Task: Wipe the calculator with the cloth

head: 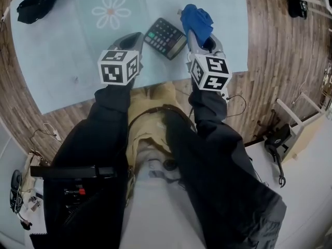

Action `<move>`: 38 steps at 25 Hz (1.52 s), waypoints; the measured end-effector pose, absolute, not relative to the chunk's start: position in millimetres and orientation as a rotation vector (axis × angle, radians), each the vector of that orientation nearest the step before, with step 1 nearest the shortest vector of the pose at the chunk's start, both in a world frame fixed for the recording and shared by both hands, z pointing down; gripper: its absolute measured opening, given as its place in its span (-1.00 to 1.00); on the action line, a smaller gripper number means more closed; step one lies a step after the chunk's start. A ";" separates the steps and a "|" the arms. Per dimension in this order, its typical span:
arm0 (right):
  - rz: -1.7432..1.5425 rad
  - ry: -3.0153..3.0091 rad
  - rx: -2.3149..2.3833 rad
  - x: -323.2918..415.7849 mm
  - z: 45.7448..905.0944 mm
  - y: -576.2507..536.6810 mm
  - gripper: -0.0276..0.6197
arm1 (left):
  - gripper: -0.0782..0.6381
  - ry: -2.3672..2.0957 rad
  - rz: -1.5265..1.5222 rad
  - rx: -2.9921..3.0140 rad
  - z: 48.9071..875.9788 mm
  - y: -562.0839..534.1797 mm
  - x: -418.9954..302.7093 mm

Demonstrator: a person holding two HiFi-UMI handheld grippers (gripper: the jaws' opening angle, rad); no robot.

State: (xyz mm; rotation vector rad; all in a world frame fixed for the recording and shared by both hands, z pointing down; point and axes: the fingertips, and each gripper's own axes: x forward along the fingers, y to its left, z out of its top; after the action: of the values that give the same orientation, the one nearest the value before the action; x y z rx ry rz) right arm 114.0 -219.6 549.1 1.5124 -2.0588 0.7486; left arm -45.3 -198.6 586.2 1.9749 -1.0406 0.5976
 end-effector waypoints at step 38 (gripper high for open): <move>0.694 -2.175 0.992 -21.7 640.8 -164.4 -0.61 | -0.79 -1.168 0.567 1.875 603.1 -186.0 -87.8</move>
State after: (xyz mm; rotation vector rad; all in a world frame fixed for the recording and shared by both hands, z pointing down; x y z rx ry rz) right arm -21.7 -164.4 640.8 0.9925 -2.1745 0.6938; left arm -87.8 -186.0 603.1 1.8745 -1.1676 0.5667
